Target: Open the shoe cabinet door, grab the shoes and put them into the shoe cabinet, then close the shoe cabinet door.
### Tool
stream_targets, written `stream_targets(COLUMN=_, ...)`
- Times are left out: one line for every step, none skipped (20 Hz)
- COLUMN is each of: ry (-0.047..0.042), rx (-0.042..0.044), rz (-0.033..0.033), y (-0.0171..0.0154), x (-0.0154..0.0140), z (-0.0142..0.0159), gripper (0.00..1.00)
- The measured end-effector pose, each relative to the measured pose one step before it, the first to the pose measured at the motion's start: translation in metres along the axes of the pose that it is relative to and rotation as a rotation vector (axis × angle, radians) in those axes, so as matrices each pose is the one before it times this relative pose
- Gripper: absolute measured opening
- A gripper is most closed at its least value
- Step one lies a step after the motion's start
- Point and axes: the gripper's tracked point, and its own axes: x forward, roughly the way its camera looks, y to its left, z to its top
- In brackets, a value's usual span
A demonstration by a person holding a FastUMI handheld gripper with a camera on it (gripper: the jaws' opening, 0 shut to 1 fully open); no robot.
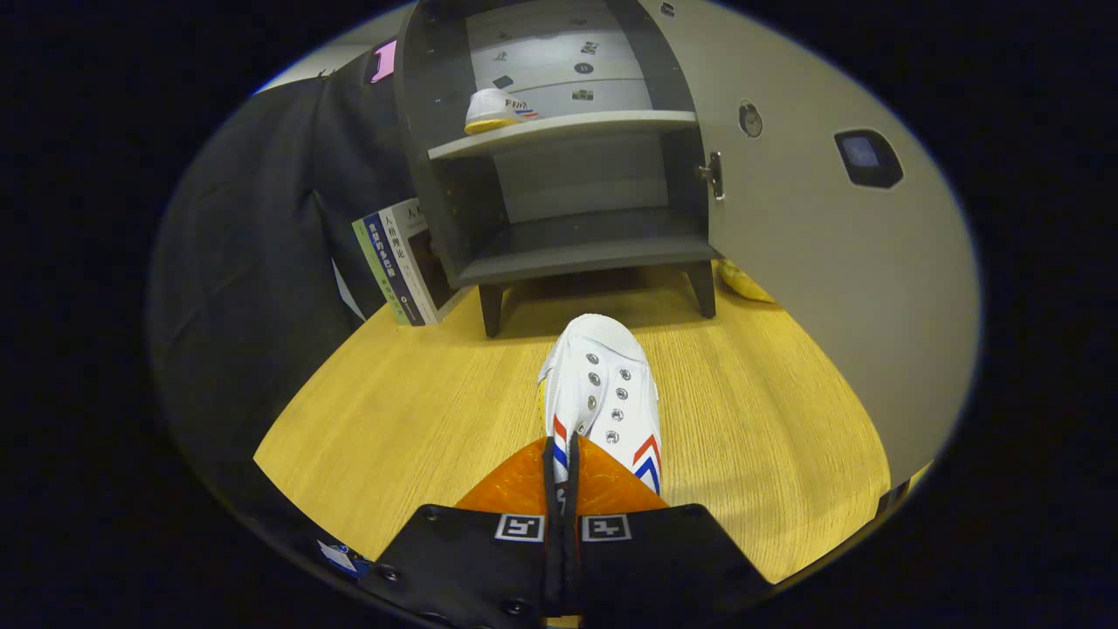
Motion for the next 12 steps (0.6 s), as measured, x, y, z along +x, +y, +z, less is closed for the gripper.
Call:
stream_targets(ry=-0.02837, rx=0.00406, rz=0.00323, y=0.0012, x=-0.00255, z=0.01579, gripper=0.02)
stream_targets(ry=-0.02383, rx=0.00253, rz=0.00567, y=0.00144, x=-0.00234, z=0.01848, gripper=0.01)
stream_targets(ry=-0.02475, rx=0.00714, rz=0.00139, y=0.00121, x=-0.00168, z=0.01785, gripper=0.01)
stream_targets(ry=-0.02417, rx=0.00844, rz=0.00301, y=0.00213, x=-0.00077, z=0.01849, gripper=0.01)
stream_targets(ry=-0.0176, rx=0.00501, rz=0.00525, y=0.00302, x=-0.00016, z=0.01685, gripper=0.01)
stream_targets(ry=-0.01757, rx=0.00001, rz=0.0078, y=0.00255, x=-0.00082, z=0.01809, gripper=0.01)
stream_targets(ry=-0.01757, rx=-0.00884, rz=0.00336, y=0.00144, x=0.00022, z=0.01543, gripper=0.01)
stream_targets(ry=-0.01085, rx=-0.01538, rz=-0.00161, y=0.00055, x=0.0007, z=0.01563, gripper=0.01)
stream_targets(ry=-0.01335, rx=-0.00983, rz=-0.00103, y=0.00089, x=0.00167, z=0.01403, gripper=0.01)
stream_targets(ry=-0.01899, rx=-0.00238, rz=-0.00061, y=0.0007, x=0.0017, z=0.01501, gripper=0.01)
stream_targets(ry=-0.01107, rx=-0.00484, rz=0.00105, y=0.00199, x=0.00109, z=0.01153, gripper=0.01)
stream_targets(ry=-0.01187, rx=-0.00677, rz=0.00125, y=0.00011, x=0.00333, z=0.01317, gripper=0.01)
